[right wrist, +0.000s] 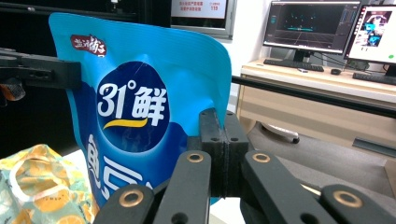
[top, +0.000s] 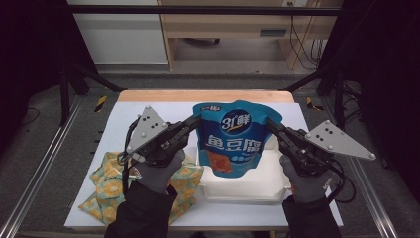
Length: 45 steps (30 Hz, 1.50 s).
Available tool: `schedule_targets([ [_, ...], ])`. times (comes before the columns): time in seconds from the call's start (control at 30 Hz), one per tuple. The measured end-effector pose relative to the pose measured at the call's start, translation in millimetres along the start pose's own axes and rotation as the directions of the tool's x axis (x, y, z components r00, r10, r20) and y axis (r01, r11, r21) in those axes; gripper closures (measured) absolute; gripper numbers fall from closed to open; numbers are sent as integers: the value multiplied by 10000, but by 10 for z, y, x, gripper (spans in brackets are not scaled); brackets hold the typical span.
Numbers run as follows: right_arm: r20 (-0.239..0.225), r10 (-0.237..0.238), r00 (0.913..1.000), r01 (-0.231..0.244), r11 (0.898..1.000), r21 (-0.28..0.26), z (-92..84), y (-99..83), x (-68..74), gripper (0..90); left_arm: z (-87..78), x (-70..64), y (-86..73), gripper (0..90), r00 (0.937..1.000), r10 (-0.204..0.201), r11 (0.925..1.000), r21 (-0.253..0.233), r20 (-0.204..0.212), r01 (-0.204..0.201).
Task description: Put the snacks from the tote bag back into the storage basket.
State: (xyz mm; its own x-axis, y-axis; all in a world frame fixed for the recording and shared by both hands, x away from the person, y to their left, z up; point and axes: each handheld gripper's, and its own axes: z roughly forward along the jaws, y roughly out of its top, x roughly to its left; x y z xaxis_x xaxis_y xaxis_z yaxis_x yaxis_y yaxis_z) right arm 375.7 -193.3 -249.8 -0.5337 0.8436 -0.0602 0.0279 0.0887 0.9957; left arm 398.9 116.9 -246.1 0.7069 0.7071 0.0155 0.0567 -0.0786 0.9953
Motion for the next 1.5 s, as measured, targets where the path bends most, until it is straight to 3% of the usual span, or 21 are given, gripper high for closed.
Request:
schedule_targets([
  [0.77,247,239,9994,-254,9978,617,-21,-394,-155,900,259,-41,-387,900,9992,-265,9985,488,299,250],
  [1.5,-133,371,9992,-352,9920,1212,141,-713,-68,900,209,89,-761,900,9987,-503,9924,1127,67,493],
])
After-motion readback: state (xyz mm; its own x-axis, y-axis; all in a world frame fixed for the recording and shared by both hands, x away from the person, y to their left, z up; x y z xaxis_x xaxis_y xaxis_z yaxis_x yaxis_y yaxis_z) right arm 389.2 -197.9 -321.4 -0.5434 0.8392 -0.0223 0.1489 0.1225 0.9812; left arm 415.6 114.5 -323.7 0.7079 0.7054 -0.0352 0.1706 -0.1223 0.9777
